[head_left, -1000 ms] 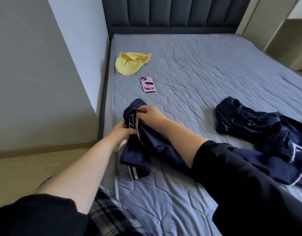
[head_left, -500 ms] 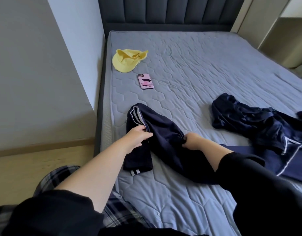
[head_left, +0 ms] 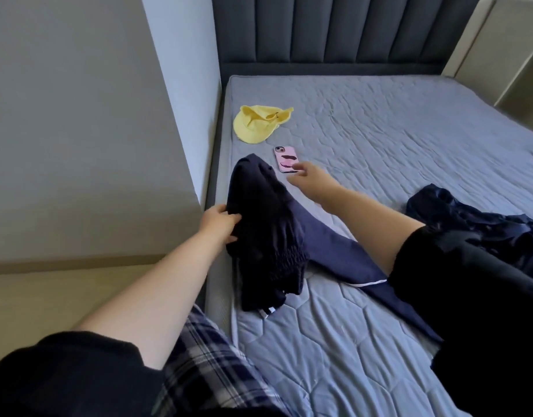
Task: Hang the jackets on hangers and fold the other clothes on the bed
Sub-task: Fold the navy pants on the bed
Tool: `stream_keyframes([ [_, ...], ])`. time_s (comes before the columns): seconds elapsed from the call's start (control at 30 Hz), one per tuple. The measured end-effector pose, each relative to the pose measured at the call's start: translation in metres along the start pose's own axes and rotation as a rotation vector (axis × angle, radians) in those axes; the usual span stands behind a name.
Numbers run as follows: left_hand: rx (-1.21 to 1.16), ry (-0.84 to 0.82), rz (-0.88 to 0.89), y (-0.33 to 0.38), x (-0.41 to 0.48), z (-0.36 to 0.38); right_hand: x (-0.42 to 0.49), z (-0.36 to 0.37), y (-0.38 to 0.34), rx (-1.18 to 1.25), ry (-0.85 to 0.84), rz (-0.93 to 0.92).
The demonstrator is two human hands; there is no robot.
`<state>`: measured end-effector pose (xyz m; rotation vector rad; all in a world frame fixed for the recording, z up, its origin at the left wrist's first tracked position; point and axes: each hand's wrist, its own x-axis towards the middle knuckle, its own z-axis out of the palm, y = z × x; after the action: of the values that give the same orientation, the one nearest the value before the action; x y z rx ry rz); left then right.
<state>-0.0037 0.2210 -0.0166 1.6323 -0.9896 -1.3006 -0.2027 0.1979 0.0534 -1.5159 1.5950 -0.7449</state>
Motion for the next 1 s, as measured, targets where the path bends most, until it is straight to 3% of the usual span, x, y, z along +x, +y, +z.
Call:
stream_keyframes([
  [0.1, 0.209, 0.087, 0.030, -0.023, 0.005, -0.015, -0.005, 0.015, 0.050, -0.230, -0.065, -0.068],
  [0.23, 0.505, 0.210, 0.351, -0.044, 0.000, -0.015, -0.016, 0.037, 0.097, -0.364, -0.346, -0.085],
  [0.3, 0.628, 0.097, 0.448, -0.050, -0.005, -0.007, -0.018, 0.043, 0.108, -0.452, -0.351, -0.075],
  [0.43, 0.838, -0.360, 0.311, -0.055, -0.014, 0.015, -0.014, 0.050, 0.110, -0.566, -0.165, -0.106],
  [0.57, 0.997, -0.361, 0.249, -0.062, -0.018, 0.032, -0.010, 0.056, 0.102, -0.481, -0.080, -0.063],
  [0.73, 0.791, -0.156, 0.282, -0.044, -0.024, 0.045, -0.006, 0.054, 0.080, -0.222, -0.046, -0.034],
  [0.87, 0.695, -0.135, 0.372, -0.002, -0.019, 0.037, -0.001, 0.032, 0.052, -0.222, -0.024, -0.089],
  [1.0, 0.372, -0.061, 0.324, 0.053, -0.016, 0.028, -0.003, 0.018, 0.026, -0.009, -0.072, -0.045],
])
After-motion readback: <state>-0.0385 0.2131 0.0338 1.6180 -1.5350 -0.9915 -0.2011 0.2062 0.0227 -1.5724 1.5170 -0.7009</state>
